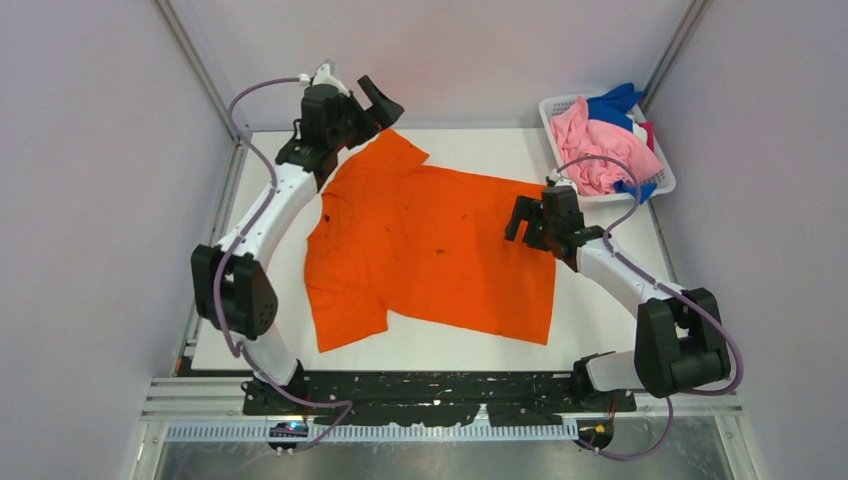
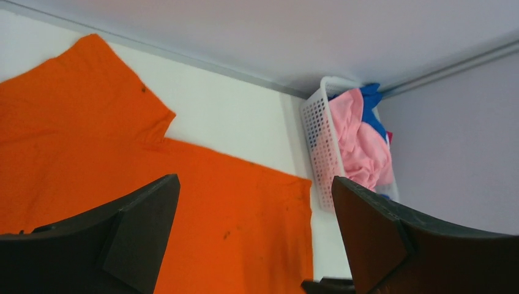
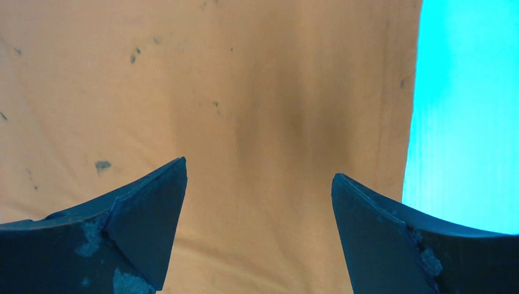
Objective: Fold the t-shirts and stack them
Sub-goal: Flatten out the tshirt
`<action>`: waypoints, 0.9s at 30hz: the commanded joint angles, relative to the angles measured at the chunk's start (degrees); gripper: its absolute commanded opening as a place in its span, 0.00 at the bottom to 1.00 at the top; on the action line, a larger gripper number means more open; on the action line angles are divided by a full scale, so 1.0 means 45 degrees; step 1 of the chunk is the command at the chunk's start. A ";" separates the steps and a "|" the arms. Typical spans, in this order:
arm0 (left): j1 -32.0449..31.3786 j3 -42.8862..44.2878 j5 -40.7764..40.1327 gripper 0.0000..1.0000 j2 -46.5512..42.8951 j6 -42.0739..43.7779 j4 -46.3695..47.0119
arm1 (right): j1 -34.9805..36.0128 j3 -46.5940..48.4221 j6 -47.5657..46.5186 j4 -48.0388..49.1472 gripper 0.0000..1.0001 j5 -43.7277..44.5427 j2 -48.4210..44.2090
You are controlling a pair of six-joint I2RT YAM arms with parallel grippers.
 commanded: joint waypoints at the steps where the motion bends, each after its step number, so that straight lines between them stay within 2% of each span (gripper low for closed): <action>1: 0.0047 -0.3094 0.0109 1.00 -0.1049 0.1363 -0.1569 | -0.0155 0.1485 -0.0203 -0.0325 0.95 0.0306 0.0354; 4: 0.0306 -0.4155 0.0731 1.00 -0.1015 0.1371 -0.1951 | -0.0184 0.2283 -0.0284 -0.0369 0.95 0.0129 0.1354; 10: 0.0674 -0.4494 0.1424 1.00 0.0231 0.0811 -0.2298 | -0.0517 0.4621 -0.0454 -0.0931 0.95 -0.0375 0.3971; 18: 0.1250 -0.4099 0.1196 1.00 0.1619 -0.0179 -0.2507 | -0.0909 0.7257 0.0042 -0.1681 0.96 -0.1484 0.6851; 27: 0.1775 -0.5284 0.0437 1.00 0.1361 -0.0885 -0.2528 | -0.1015 1.0181 0.0374 -0.2959 0.95 -0.2304 0.9789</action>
